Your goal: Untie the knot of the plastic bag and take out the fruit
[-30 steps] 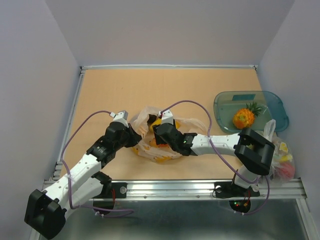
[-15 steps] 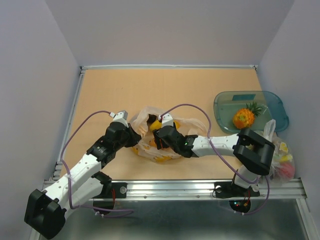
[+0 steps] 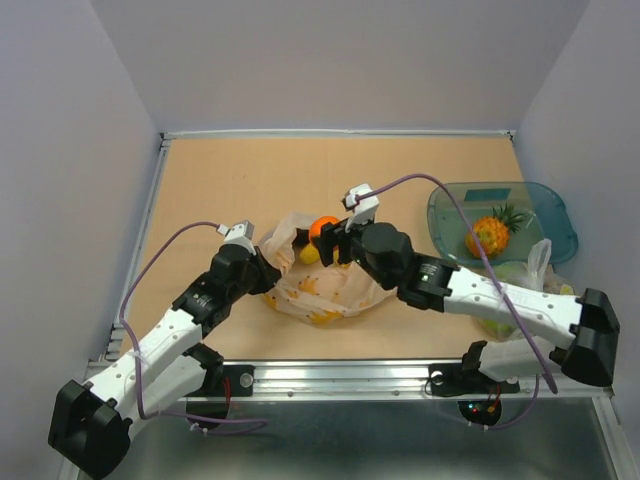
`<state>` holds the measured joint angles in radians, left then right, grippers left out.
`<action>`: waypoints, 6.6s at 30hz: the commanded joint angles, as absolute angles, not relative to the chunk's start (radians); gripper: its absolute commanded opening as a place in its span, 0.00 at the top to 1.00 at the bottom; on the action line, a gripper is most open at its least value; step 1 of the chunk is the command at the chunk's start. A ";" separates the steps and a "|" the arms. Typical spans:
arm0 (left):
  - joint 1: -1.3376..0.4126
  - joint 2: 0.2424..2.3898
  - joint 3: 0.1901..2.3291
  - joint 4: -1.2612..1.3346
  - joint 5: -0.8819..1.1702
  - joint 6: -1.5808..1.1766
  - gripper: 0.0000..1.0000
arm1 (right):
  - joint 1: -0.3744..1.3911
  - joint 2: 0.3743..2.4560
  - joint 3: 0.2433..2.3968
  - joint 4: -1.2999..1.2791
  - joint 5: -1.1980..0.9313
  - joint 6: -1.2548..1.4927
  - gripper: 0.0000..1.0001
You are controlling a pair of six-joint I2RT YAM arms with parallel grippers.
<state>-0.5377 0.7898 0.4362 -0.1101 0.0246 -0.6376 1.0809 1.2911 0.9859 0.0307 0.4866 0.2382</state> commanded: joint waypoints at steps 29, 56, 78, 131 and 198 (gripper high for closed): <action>-0.578 0.773 0.436 -0.114 0.009 -0.661 1.00 | 0.091 1.425 0.934 0.005 0.307 0.275 0.43; -0.600 0.792 0.449 -0.143 -0.060 -0.670 1.00 | 0.657 1.120 0.940 -0.230 0.189 0.446 0.01; -0.635 0.761 0.434 -0.130 -0.074 -0.675 1.00 | 1.040 1.627 1.141 -0.229 0.673 0.443 0.18; -0.673 0.758 0.486 -0.187 -0.094 -0.718 1.00 | 0.922 1.548 0.896 -0.052 0.127 0.267 0.10; -0.673 0.715 0.517 -0.232 -0.164 -0.637 1.00 | 0.347 1.269 1.155 -0.391 0.381 0.216 0.99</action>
